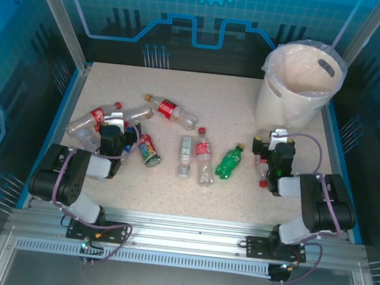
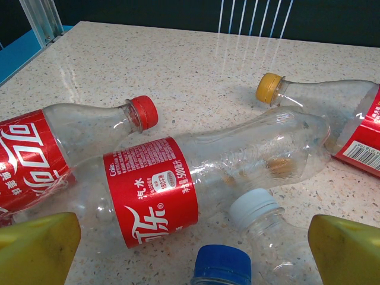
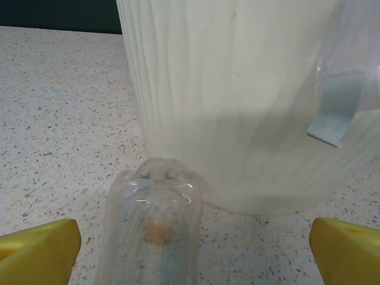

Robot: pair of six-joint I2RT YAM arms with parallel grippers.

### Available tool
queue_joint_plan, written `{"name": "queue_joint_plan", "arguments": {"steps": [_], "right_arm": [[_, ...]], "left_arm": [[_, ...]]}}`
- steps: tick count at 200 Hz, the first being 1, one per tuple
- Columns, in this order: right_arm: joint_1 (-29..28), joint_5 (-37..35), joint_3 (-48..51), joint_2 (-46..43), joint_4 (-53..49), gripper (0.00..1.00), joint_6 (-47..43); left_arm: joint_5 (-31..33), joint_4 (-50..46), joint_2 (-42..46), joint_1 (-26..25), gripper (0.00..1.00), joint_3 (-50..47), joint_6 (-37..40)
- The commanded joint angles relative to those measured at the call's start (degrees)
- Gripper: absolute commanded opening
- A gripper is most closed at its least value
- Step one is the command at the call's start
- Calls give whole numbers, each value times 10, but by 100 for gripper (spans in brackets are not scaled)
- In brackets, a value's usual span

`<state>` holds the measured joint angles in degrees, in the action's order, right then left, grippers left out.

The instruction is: Put the plastic bottles in the bin

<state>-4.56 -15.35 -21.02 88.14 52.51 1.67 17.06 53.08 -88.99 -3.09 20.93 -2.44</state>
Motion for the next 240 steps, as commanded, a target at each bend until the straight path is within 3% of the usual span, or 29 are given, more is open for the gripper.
{"name": "queue_joint_plan", "arguments": {"steps": [1,55,90,123,158,188,207,240], "right_arm": [[-5,6,-4,2,11,100,1],[-3,7,-4,-1,13,100,2],[-8,13,-40,-73,-116,100,-6],[-17,-9,-80,-184,-303,100,9],[-36,-48,-156,-284,-603,100,74],[-41,-36,-211,-301,-807,100,128],[-43,-18,-228,-289,-875,99,145],[-43,1,-253,-222,-911,90,136]], "left_arm": [[-4,22,-1,8,99,-1,5],[-4,23,0,8,99,-2,5],[-5,-32,29,6,99,18,12],[28,-199,135,-9,99,65,15],[24,-436,225,-29,99,148,-29],[-69,-667,238,-35,99,259,-112],[-99,-732,238,-41,99,291,-155],[-125,-813,221,-43,99,344,-168]]}}
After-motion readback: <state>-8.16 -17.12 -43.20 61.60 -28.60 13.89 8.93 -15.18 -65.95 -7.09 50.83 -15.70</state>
